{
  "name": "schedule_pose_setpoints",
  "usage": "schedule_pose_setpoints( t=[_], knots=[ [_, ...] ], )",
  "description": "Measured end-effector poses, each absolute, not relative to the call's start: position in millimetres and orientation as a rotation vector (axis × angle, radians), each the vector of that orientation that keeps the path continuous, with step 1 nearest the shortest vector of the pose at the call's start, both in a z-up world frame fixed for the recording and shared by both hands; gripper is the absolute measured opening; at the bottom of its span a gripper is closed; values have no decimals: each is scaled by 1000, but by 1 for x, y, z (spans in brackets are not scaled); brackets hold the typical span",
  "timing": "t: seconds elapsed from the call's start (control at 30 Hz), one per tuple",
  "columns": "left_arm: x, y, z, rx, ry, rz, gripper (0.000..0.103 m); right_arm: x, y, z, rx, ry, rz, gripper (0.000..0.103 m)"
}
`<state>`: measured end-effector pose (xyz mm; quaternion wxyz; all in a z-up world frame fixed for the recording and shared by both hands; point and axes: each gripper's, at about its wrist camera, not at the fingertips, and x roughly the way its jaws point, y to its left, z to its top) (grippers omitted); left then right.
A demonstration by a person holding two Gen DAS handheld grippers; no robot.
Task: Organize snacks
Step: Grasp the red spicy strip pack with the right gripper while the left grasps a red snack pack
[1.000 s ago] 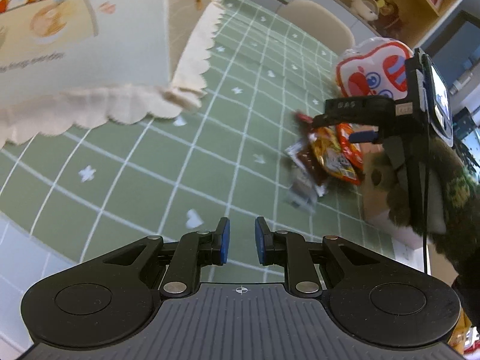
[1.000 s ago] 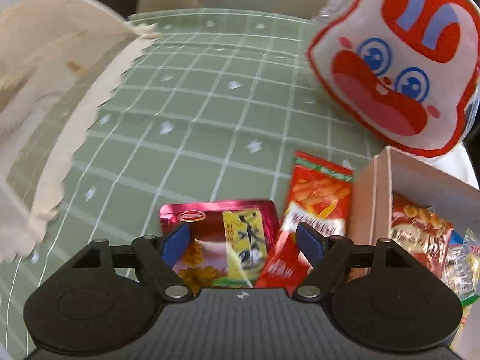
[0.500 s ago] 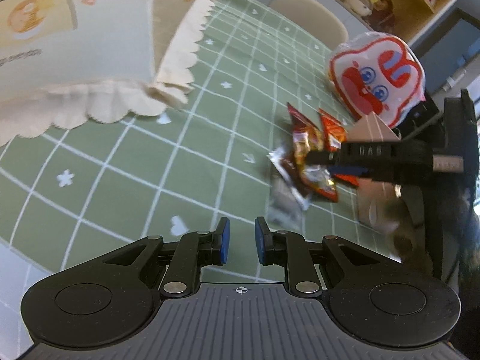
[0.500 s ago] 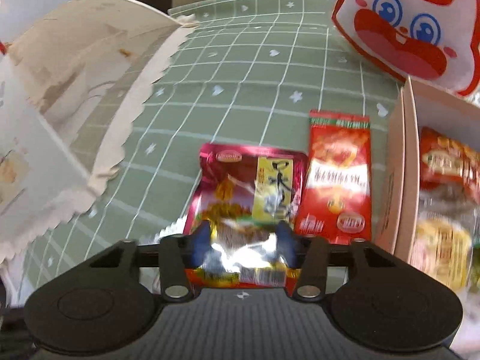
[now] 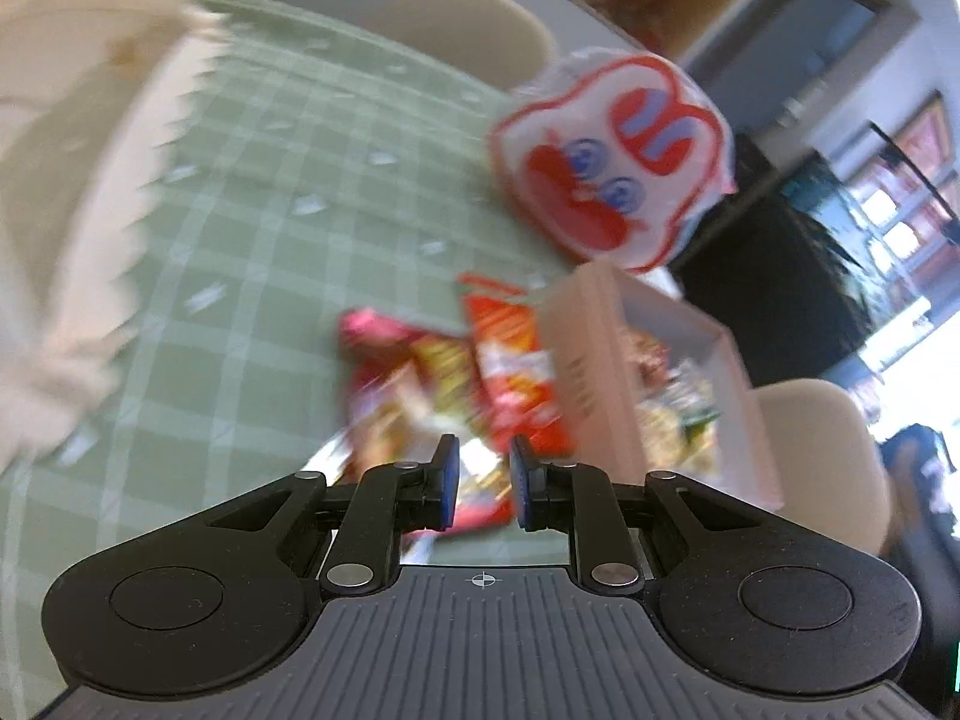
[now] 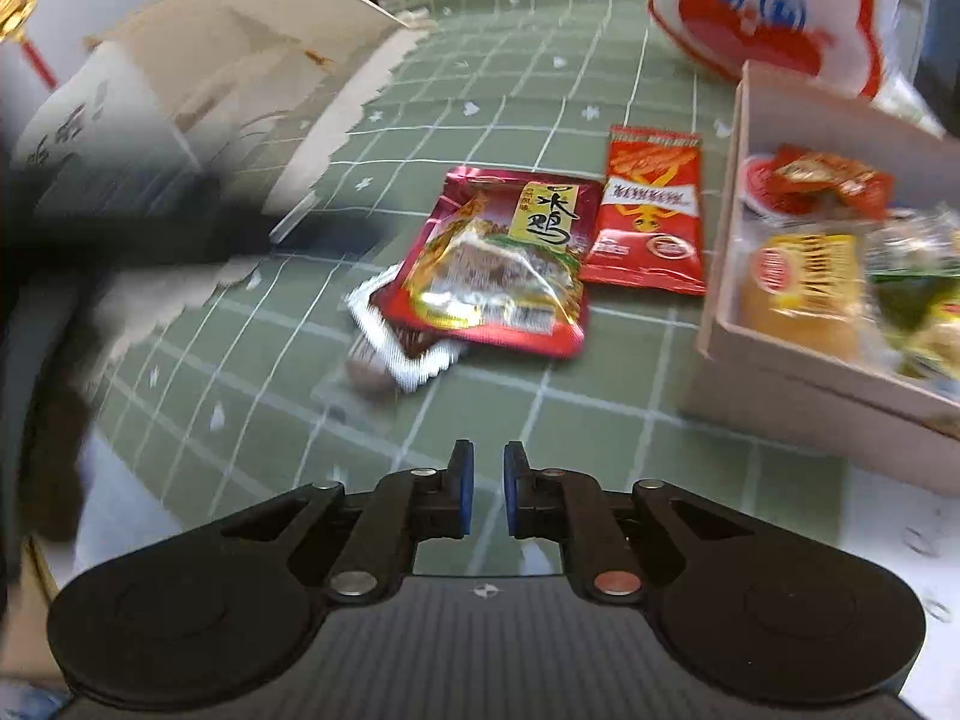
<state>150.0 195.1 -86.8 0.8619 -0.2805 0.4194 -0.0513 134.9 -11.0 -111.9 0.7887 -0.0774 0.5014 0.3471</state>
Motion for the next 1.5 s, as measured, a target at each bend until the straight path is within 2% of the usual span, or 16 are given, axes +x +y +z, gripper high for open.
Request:
schedule_pose_setpoints(
  t=[0.1,0.17,0.33,0.4,0.47,0.53,0.73,0.87,0.97,1.0,1.07,1.13,1.33,1.5],
  knots=[
    [210,177,-81,-470,902,-160,21,119,-30,-102,-213,1030,731,14],
    [253,164,-83,-363,917,-170,21,116,-44,-101,-198,1035,706,20],
    [331,133,-120,-171,931,-147,21,106,-73,-106,-146,1067,647,22],
    [341,126,-138,-110,975,-145,21,98,-84,-107,-155,1064,629,29],
    [336,125,-144,-68,965,-162,21,93,-94,-106,-183,1039,608,47],
    [323,126,-141,-60,987,-208,21,91,-102,-104,-202,1006,583,57],
    [255,131,-137,-49,1026,-373,20,116,-93,-102,-91,1001,611,61],
    [218,147,-135,-183,1041,-414,21,140,-58,-113,-15,1023,619,64],
    [192,171,-124,-289,985,-321,21,162,-34,-130,42,1055,534,65],
    [183,183,-120,-334,954,-272,21,165,-28,-134,41,1032,504,64],
    [171,206,-115,-403,905,-181,21,163,-14,-134,-48,1005,483,42],
    [169,226,-119,-475,887,-107,21,159,-9,-131,-87,1005,516,28],
    [191,241,-148,-628,903,-69,22,160,-8,-130,-60,1023,502,27],
    [201,239,-148,-592,899,-22,23,161,-14,-128,-7,1020,484,27]
  ],
)
